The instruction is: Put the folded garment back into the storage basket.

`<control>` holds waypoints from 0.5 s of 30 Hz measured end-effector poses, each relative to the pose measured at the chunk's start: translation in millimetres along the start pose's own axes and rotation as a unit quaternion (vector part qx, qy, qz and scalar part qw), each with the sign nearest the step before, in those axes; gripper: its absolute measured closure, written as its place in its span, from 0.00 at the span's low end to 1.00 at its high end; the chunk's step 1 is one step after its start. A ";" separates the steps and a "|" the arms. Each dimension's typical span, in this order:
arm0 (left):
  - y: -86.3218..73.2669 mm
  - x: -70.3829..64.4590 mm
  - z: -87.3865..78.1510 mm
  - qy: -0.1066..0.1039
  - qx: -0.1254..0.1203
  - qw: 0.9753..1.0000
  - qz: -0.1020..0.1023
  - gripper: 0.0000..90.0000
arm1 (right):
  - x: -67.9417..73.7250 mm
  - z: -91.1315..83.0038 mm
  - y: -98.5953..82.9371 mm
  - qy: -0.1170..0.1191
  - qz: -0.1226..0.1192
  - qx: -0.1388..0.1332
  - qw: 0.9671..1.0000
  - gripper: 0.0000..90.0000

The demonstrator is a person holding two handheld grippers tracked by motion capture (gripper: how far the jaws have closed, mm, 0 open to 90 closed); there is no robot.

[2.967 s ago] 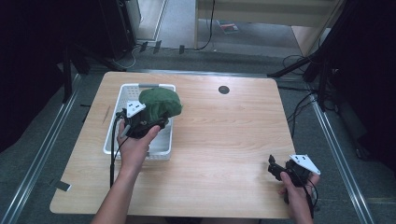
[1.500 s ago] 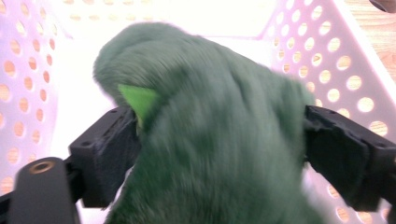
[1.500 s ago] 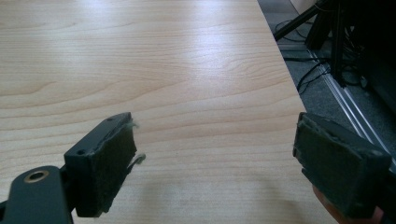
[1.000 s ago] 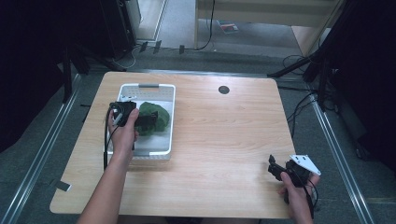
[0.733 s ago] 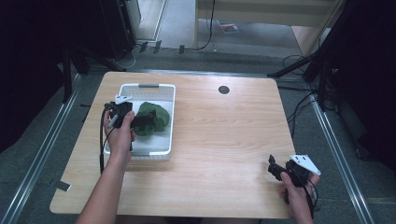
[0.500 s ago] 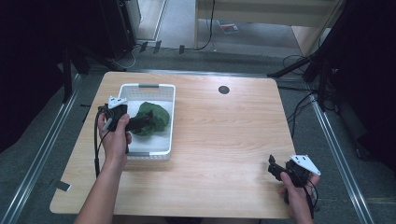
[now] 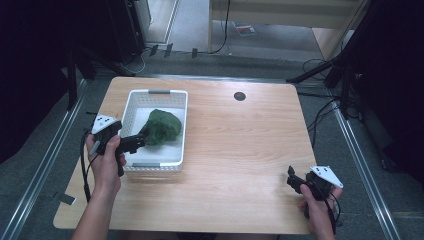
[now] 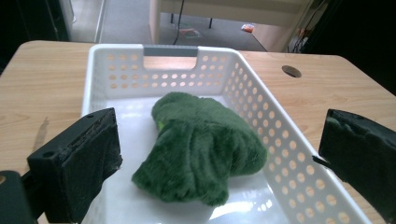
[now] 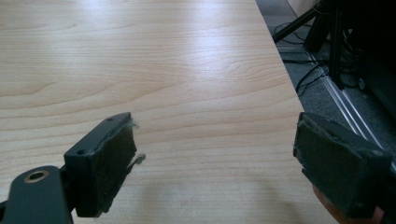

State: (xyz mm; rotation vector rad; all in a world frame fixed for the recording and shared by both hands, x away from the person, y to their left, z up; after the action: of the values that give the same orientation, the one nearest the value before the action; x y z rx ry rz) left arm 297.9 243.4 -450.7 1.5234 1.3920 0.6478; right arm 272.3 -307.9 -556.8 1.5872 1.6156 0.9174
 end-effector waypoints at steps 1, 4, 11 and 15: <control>-1.2 1.4 -1.9 0.000 -0.001 1.000 -0.001 0.00 | 0.0 0.0 0.0 0.000 0.000 0.000 1.000 0.14; -6.4 7.7 -11.4 0.001 -0.008 1.000 -0.005 0.00 | 0.3 -0.1 0.0 -0.001 0.001 0.001 1.000 0.14; -18.8 19.4 -30.2 0.006 -0.015 1.000 -0.008 0.00 | 0.5 -0.1 -0.1 -0.002 0.001 0.001 1.000 0.14; -25.7 24.9 -40.8 0.006 -0.021 1.000 -0.009 0.00 | 0.4 -0.1 -0.1 -0.002 0.001 0.000 1.000 0.14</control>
State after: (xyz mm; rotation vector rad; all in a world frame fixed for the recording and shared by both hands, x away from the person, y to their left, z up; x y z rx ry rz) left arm 256.3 276.5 -461.5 1.4752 1.3913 0.6724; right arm 272.1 -307.5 -556.8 1.5907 1.6106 0.9146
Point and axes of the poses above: each handheld gripper's, and its own axes: z roughly forward along the jaws, y roughly out of its top, x roughly to its left, the point moved 2 cm from there along z, roughly forward along the jaws
